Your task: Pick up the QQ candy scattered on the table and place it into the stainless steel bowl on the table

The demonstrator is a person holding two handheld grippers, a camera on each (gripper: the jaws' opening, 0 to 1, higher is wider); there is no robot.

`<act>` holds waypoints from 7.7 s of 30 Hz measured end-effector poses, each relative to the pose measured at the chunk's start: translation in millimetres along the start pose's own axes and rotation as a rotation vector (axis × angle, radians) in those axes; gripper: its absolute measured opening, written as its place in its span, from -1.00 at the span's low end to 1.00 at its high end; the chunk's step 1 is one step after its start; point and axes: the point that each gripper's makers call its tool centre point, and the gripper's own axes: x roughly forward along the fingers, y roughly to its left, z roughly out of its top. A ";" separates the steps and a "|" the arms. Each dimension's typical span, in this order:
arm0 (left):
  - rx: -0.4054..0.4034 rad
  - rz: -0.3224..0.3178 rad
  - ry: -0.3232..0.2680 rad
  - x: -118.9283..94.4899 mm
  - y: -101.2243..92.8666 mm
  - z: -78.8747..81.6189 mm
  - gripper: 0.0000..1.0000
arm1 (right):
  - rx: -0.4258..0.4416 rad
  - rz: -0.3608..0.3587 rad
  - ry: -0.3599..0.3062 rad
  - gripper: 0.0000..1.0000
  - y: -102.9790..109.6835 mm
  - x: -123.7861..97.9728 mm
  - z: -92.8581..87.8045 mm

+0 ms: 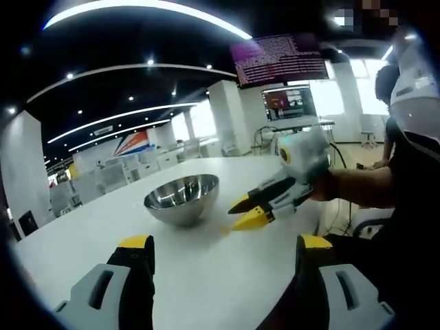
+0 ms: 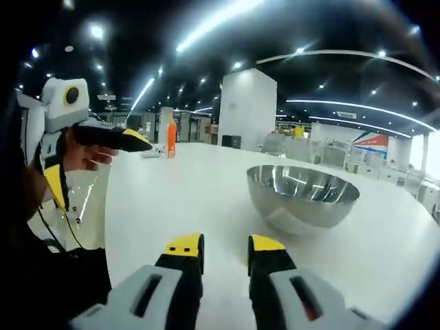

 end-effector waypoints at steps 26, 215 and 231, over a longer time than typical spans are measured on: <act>-0.008 -0.003 -0.004 -2.9 0.3 -0.9 0.69 | 0.093 -0.023 0.086 -0.58 -18.8 25.9 -33.3; 0.000 -0.008 -0.017 -6.5 -3.2 4.2 0.70 | -0.201 0.013 -0.273 -0.42 24.2 -36.1 143.0; 0.006 -0.014 -0.009 -3.6 -4.3 2.0 0.70 | -0.046 -0.004 -0.019 -0.43 -3.2 14.8 15.0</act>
